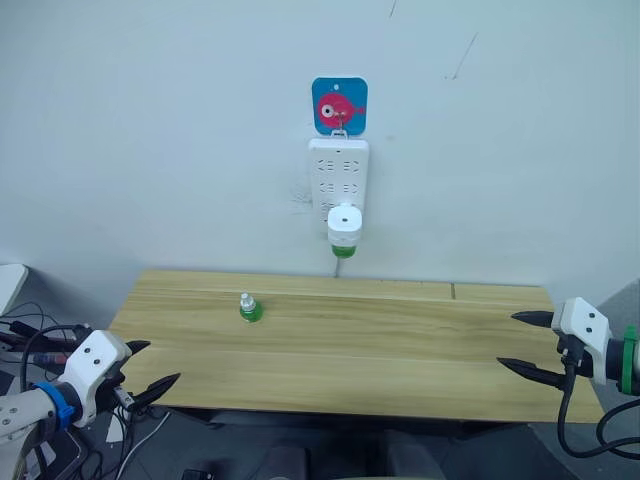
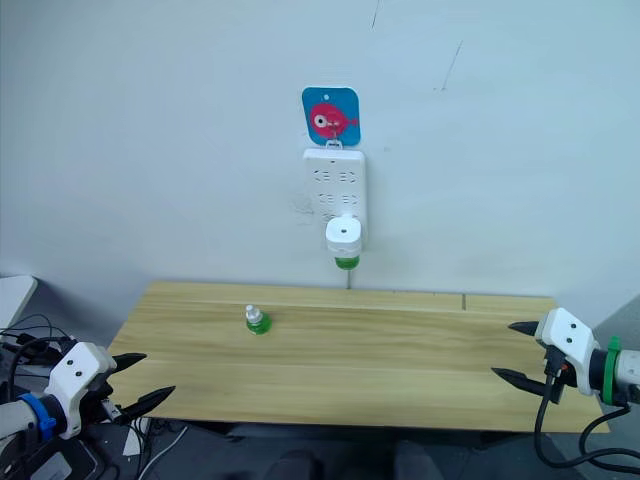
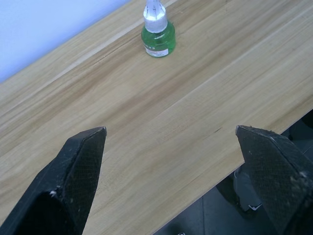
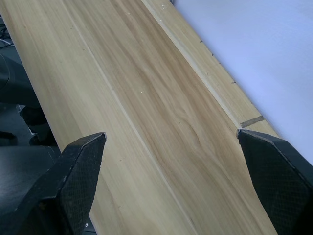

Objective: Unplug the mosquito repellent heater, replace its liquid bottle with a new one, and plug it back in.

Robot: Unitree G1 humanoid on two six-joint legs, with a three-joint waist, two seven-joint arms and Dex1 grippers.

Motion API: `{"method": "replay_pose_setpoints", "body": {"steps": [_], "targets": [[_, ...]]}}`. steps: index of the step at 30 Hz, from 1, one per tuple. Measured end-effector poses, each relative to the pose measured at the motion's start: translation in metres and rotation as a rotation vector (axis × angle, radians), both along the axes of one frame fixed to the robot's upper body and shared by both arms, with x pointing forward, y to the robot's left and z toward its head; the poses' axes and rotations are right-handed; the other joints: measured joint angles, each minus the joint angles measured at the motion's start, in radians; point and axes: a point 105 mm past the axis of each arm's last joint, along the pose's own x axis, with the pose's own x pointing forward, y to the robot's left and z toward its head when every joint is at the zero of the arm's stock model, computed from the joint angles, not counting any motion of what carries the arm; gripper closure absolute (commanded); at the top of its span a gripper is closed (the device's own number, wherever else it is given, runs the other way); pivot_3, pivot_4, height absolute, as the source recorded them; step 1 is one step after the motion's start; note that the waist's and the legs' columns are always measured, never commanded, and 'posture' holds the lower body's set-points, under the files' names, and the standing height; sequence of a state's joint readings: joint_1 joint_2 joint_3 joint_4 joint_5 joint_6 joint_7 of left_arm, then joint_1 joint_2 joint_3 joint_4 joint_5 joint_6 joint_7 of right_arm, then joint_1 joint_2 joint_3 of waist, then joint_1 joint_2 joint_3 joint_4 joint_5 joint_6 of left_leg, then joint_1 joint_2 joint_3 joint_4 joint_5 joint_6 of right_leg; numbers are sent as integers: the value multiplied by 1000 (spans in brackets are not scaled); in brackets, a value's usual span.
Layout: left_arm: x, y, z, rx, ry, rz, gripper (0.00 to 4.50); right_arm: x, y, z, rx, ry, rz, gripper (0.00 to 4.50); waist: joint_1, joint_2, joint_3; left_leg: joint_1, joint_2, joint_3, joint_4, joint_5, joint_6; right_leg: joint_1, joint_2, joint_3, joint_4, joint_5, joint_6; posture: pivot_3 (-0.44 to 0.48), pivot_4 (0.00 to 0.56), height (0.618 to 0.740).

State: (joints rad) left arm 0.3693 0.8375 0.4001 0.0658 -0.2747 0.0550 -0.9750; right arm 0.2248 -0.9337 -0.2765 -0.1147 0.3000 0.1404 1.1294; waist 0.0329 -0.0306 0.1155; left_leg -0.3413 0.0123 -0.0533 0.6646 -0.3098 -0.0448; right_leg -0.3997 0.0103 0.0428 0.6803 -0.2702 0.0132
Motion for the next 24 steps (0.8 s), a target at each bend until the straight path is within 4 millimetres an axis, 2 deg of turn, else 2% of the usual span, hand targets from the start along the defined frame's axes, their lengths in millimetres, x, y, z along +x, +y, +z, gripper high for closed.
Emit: {"method": "replay_pose_setpoints", "body": {"steps": [10, 18, 24], "targets": [[0, -1, -1, -5, -1, 5, 0, 0, 0, 0, -4, -6, 3, 13, 0, 0, 0, 12, 1, 0, -2, 0, 0, 12, 0, 0, -1, -1, -2, 169, 57, 740], [4, -5, 1, -23, -6, -18, 0, 2, -1, -1, -5, -5, -17, 13, -2, 0, -1, 12, 1, 0, -2, 0, 0, 12, 0, 0, -1, -1, -2, 158, 55, 740], [12, -14, 9, -129, -27, -39, 0, 2, 0, 0, -3, 1, -23, 13, -4, 0, -1, 12, 1, 0, -2, 0, 0, 12, 0, 0, -1, -1, -2, 153, 56, 740]]}}
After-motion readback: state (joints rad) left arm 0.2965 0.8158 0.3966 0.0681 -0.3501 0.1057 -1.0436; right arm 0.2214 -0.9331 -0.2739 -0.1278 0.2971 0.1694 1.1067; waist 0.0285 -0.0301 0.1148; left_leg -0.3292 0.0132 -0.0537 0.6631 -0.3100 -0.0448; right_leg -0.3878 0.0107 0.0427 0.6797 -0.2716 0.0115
